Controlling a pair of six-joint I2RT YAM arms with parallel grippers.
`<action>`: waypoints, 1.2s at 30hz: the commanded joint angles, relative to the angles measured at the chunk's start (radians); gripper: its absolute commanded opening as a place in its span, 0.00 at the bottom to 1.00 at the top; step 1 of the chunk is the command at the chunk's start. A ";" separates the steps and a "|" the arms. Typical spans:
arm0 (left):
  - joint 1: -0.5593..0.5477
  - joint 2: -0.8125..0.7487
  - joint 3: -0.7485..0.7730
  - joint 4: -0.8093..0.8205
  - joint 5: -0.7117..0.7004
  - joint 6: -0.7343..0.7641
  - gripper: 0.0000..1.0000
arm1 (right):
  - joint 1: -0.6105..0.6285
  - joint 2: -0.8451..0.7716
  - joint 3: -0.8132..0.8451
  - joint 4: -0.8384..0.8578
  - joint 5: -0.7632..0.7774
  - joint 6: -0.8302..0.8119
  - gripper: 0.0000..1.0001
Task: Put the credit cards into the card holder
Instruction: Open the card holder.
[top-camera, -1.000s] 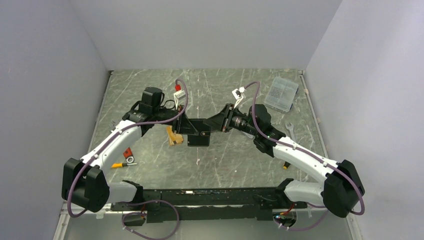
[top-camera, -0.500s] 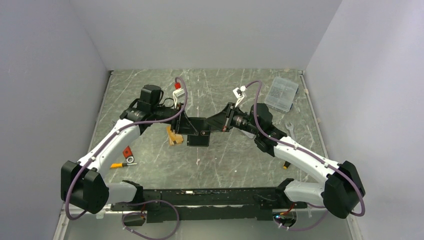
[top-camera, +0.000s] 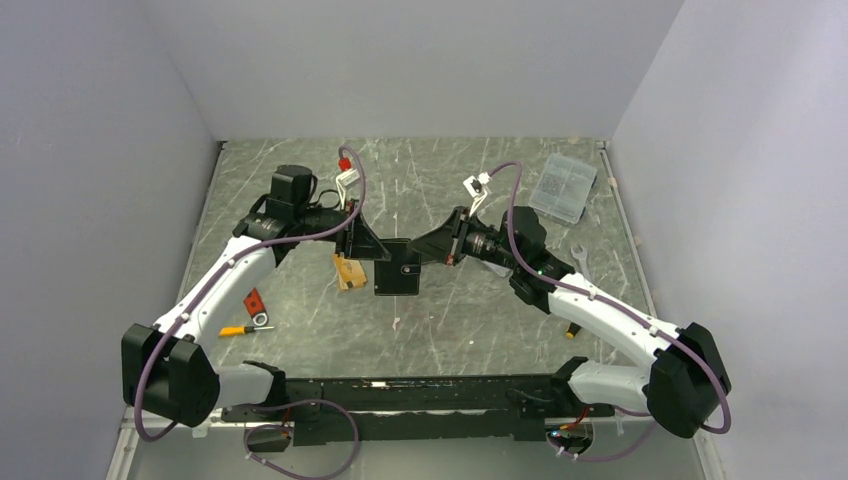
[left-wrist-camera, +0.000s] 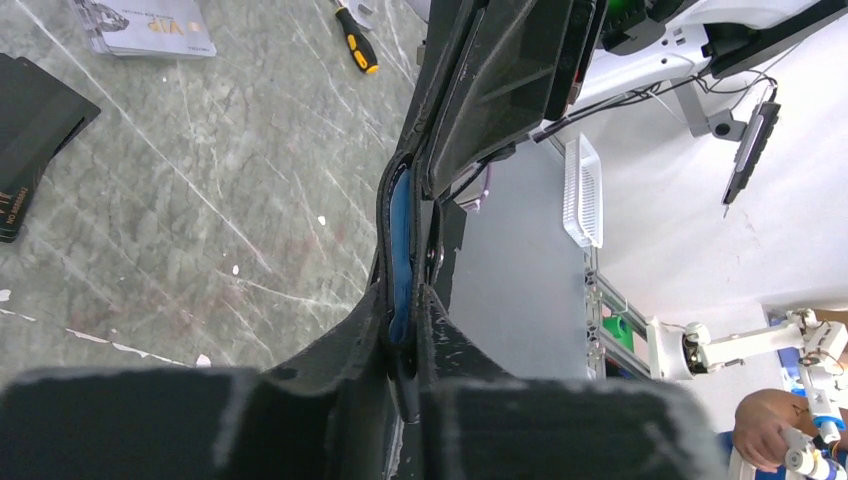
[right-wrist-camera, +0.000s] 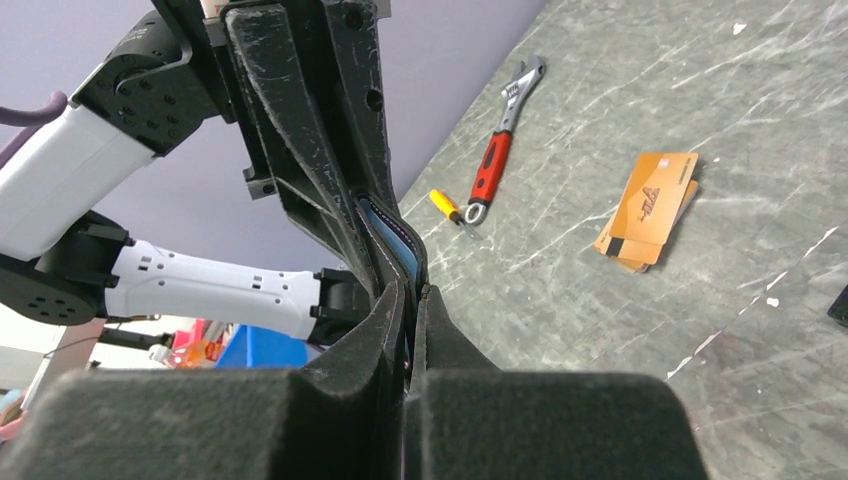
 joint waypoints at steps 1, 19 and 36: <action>0.005 -0.016 0.016 0.091 0.015 -0.036 0.10 | 0.000 -0.013 0.025 0.039 -0.031 -0.017 0.00; 0.041 0.014 -0.018 -0.012 -0.355 -0.162 0.00 | 0.336 0.081 0.298 -0.577 0.907 -0.301 0.69; 0.052 -0.001 -0.053 0.036 -0.276 -0.233 0.00 | 0.501 0.340 0.480 -0.593 1.223 -0.415 0.51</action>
